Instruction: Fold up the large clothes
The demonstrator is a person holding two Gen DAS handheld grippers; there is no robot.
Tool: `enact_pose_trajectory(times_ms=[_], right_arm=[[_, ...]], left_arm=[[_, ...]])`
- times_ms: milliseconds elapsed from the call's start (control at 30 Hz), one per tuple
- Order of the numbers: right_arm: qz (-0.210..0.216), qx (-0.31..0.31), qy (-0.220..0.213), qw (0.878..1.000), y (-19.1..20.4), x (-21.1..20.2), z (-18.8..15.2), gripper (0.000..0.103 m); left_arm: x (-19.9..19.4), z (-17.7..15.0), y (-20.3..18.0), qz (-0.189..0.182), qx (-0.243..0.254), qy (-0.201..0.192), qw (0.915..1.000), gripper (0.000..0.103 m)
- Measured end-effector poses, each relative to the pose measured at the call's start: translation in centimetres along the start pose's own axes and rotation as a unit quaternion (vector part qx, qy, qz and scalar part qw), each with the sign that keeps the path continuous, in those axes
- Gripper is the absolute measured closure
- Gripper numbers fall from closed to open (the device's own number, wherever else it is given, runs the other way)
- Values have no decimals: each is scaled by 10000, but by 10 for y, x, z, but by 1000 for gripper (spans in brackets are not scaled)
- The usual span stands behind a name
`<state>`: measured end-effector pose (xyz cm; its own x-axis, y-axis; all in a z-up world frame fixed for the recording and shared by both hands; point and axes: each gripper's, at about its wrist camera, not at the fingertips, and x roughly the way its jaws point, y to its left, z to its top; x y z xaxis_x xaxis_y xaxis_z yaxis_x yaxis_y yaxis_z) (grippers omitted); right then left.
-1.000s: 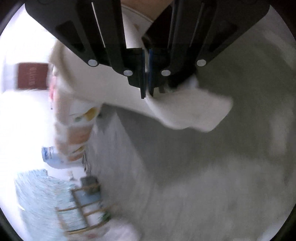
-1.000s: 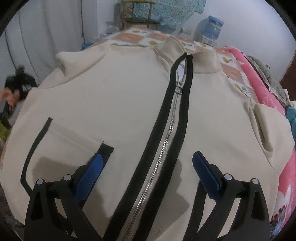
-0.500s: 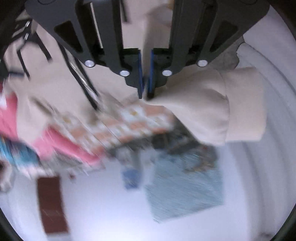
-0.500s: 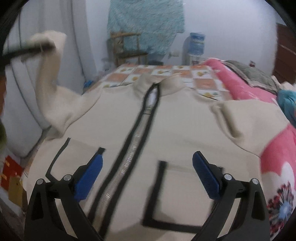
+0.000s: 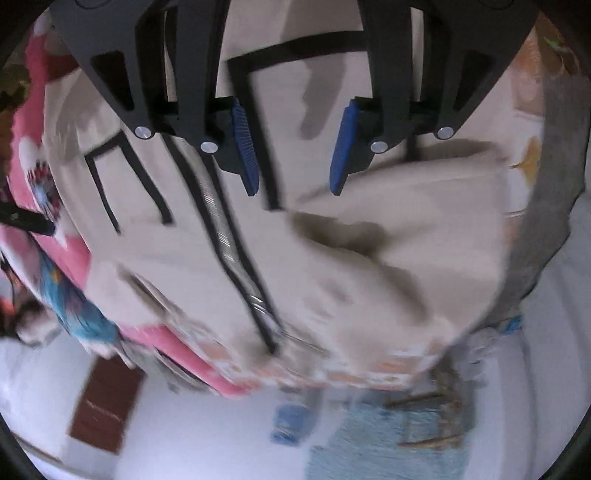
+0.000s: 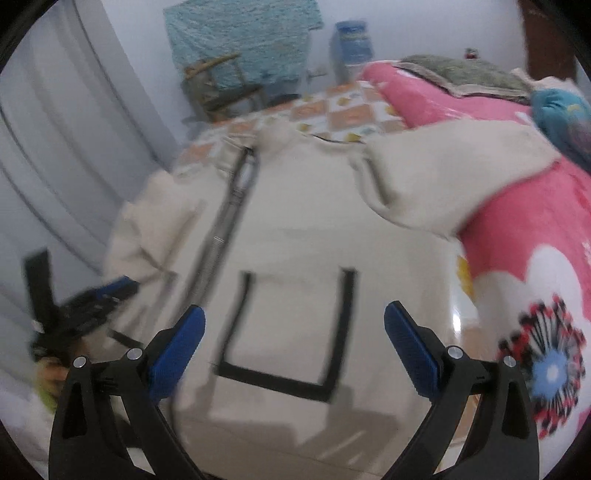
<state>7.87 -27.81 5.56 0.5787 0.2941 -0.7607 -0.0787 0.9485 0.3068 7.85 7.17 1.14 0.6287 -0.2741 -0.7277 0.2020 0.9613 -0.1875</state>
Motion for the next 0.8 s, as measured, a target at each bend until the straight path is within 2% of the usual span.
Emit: enact_pose_trajectory(times_ms=[100, 200, 333, 467, 567, 633, 700, 733, 800], right_arm=[[763, -104, 119, 9970, 24, 8, 35, 8], [1164, -434, 304, 9918, 62, 35, 71, 8], [1230, -1223, 409, 9840, 128, 81, 101, 9], [1106, -2389, 395, 9639, 209, 142, 104, 16], [904, -3100, 355, 9458, 248, 178, 94, 22], [454, -3576, 359, 9321, 267, 211, 86, 31], [93, -3774, 426, 9250, 270, 235, 82, 56], [77, -3773, 477, 9248, 267, 242, 83, 62], [398, -3567, 596, 9315, 257, 240, 88, 88]], left_arm=[[-1, 6, 25, 367, -353, -103, 9987, 65], [13, 7, 44, 859, -614, -35, 9944, 65], [17, 4, 65, 597, -1136, -166, 9916, 65], [20, -3, 65, 607, -1249, -339, 9897, 65], [20, -8, 67, 569, -1304, -490, 9886, 65], [26, -6, 65, 518, -1336, -561, 9881, 65], [26, -7, 67, 450, -1395, -600, 9874, 65], [26, -7, 68, 416, -1416, -613, 9871, 65], [26, -8, 69, 362, -1459, -642, 9866, 65]])
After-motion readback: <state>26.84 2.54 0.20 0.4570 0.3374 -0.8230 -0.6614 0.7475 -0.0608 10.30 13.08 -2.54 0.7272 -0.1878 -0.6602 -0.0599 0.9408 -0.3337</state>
